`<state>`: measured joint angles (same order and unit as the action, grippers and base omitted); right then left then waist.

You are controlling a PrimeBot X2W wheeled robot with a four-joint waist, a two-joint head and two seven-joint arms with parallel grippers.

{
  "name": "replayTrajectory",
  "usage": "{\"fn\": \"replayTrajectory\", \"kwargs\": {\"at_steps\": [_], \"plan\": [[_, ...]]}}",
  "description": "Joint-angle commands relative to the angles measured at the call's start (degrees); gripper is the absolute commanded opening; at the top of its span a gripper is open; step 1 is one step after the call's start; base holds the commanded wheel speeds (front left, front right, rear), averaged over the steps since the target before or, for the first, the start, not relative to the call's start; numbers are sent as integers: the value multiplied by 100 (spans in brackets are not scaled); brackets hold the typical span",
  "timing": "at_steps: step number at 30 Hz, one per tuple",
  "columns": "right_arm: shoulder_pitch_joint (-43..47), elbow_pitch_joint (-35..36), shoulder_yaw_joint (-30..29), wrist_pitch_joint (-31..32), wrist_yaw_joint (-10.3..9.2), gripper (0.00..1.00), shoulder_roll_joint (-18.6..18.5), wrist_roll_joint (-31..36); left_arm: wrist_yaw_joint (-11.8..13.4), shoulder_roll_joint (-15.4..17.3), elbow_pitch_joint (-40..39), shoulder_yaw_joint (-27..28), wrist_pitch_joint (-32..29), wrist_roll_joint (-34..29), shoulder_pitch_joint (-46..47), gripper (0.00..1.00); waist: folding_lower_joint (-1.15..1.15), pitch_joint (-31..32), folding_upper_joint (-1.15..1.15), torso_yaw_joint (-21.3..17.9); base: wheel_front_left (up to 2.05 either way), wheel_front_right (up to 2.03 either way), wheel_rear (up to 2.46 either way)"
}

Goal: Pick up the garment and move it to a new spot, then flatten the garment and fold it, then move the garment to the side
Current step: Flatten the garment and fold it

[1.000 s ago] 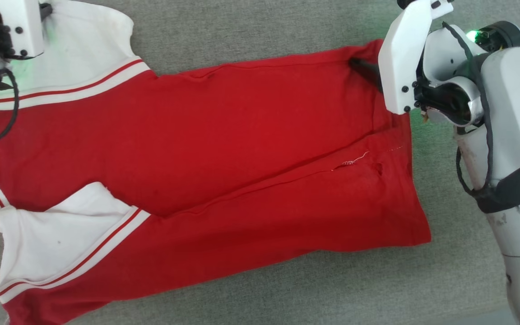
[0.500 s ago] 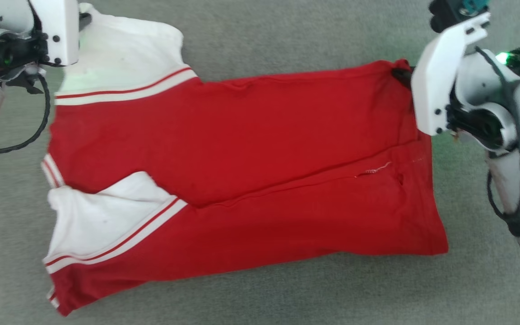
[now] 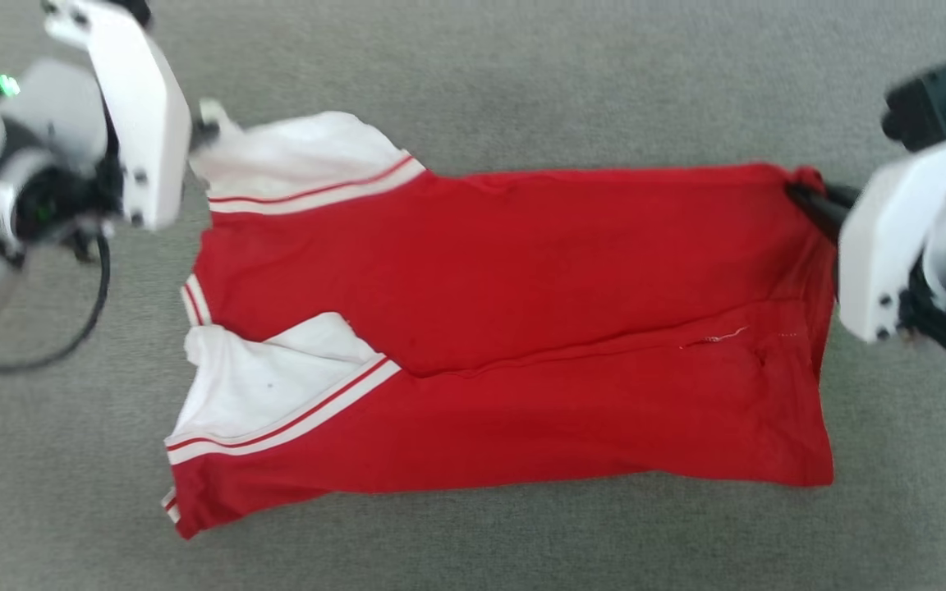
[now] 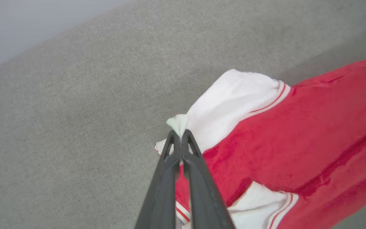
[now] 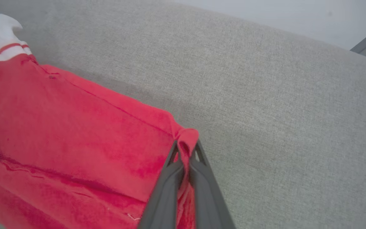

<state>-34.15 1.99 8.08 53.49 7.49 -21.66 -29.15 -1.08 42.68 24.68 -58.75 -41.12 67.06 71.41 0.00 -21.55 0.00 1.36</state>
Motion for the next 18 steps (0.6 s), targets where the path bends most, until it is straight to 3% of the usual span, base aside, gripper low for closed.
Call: {"fn": "replayTrajectory", "kwargs": {"at_steps": [1,9,13,18], "plan": [[130,87,-47,35,0,0,6,21,50,60,-129,-22,-39,5,-126,0,0,80,0,70,0,0,0],[1357,1220,-683,432,0,0,87,94,1082,1070,-2484,-51,-215,290,-1136,0,0,241,0,198,0,0,0],[2051,1573,-1047,634,0,0,328,117,1707,1599,-3623,-203,-225,430,-1805,0,0,280,0,229,0,0,0],[2476,1466,-1160,627,0,0,587,156,1974,1690,-3865,-401,-84,604,-2376,0,0,309,0,245,0,0,0]]}}
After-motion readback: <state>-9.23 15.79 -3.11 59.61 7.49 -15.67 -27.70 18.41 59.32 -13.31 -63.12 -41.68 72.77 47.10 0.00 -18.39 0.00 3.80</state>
